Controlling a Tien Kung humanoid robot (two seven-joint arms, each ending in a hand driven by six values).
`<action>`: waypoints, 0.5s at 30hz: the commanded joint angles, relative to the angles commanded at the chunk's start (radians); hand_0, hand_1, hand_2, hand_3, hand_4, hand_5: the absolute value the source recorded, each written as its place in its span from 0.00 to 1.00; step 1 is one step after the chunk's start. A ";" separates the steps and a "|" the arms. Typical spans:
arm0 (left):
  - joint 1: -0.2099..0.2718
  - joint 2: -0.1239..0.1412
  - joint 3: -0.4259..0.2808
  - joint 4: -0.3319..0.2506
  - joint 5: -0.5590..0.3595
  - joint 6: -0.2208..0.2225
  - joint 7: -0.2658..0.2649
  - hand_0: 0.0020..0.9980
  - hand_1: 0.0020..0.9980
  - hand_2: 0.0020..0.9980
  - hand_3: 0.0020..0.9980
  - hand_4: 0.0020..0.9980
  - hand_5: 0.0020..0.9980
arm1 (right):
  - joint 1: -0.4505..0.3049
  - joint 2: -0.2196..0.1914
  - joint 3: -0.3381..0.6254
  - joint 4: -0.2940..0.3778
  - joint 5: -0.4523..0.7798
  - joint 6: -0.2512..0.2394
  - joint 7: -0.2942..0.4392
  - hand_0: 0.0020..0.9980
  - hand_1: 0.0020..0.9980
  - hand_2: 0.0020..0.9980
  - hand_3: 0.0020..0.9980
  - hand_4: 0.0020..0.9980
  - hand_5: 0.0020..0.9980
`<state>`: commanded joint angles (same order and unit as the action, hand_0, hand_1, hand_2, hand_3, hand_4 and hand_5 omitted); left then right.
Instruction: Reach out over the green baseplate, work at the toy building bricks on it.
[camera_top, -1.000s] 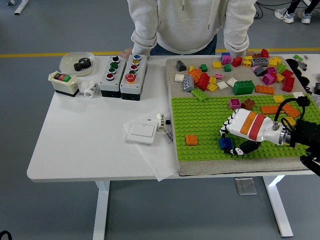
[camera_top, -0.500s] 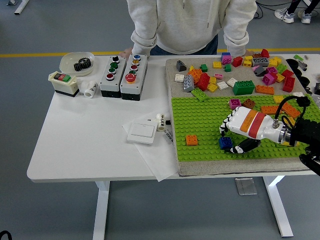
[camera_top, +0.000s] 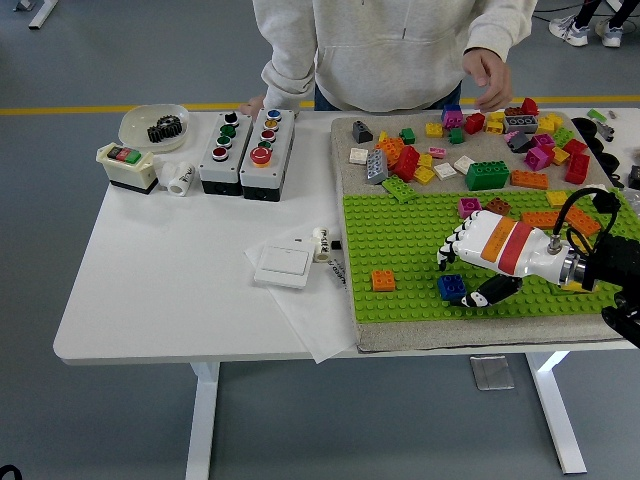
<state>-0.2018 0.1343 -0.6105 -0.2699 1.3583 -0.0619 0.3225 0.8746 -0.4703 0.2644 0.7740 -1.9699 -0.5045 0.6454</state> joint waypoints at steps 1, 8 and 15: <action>0.001 0.000 -0.001 0.000 0.004 -0.002 0.000 0.74 0.74 0.74 0.60 0.66 0.59 | -0.001 -0.001 0.007 0.007 0.001 0.001 0.000 0.35 0.45 0.51 0.55 0.93 0.51; 0.001 0.001 -0.003 -0.002 0.011 -0.009 0.002 0.74 0.74 0.74 0.59 0.66 0.59 | -0.015 -0.008 0.031 0.027 -0.006 0.026 0.000 0.35 0.45 0.52 0.57 0.95 0.50; 0.004 0.001 -0.006 -0.001 0.015 -0.008 0.002 0.74 0.74 0.74 0.59 0.66 0.59 | -0.071 -0.082 0.145 0.171 -0.003 0.097 0.000 0.36 0.45 0.53 0.59 0.97 0.50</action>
<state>-0.1980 0.1355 -0.6161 -0.2706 1.3729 -0.0703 0.3243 0.8041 -0.5526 0.4098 0.9445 -1.9724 -0.4071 0.6454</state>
